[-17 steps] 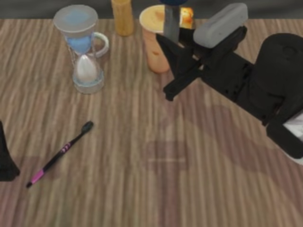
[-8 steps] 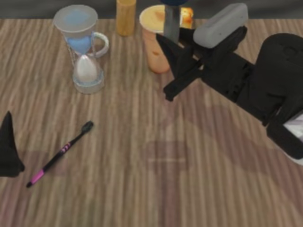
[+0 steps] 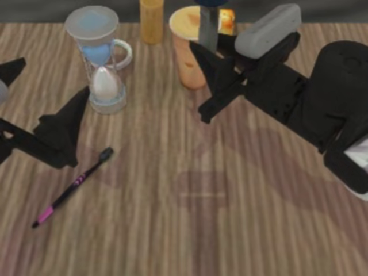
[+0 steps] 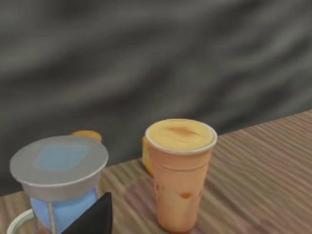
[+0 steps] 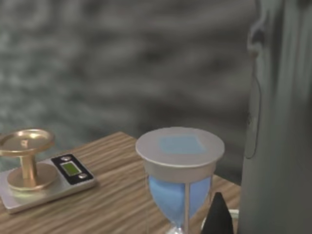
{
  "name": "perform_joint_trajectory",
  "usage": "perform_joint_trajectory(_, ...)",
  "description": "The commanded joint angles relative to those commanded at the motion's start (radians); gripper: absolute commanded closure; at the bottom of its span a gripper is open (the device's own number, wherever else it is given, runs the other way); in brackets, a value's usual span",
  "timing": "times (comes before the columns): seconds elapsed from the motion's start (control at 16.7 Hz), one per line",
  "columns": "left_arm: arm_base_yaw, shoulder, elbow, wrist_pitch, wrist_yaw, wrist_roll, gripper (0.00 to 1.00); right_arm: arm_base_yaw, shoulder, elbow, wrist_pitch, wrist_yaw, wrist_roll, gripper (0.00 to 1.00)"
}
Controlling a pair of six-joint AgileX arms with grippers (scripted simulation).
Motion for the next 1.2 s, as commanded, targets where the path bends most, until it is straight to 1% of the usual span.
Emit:
perform_joint_trajectory(0.18,-0.073,0.206,0.116,0.078,0.091,0.002,0.0,0.0,0.0,0.0,0.0,0.0,0.0,1.0)
perform_joint_trajectory(0.3,-0.114,0.317,0.183,0.123,0.143,0.003,0.0,0.0,0.0,0.0,0.0,0.0,0.0,1.0)
perform_joint_trajectory(0.42,-0.146,0.406,0.237,0.16,0.183,0.005,0.0,0.0,0.0,0.0,0.0,0.0,0.0,1.0)
perform_joint_trajectory(0.54,-0.166,0.463,0.273,0.185,0.209,0.007,0.0,0.0,0.0,0.0,0.0,0.0,0.0,1.0)
perform_joint_trajectory(0.66,-0.173,0.479,0.284,0.193,0.217,0.008,0.0,0.0,0.0,0.0,0.0,0.0,0.0,1.0)
perform_joint_trajectory(0.96,-0.17,0.479,0.283,0.192,0.214,0.008,0.0,0.0,0.0,0.0,0.0,0.0,0.0,1.0)
perform_joint_trajectory(1.08,-0.189,0.516,0.316,0.204,0.2,0.007,0.0,0.0,0.0,0.0,0.0,0.0,0.0,1.0)
perform_joint_trajectory(1.2,-0.221,0.596,0.376,0.226,0.171,0.007,0.0,0.0,0.0,0.0,0.0,0.0,0.0,1.0)
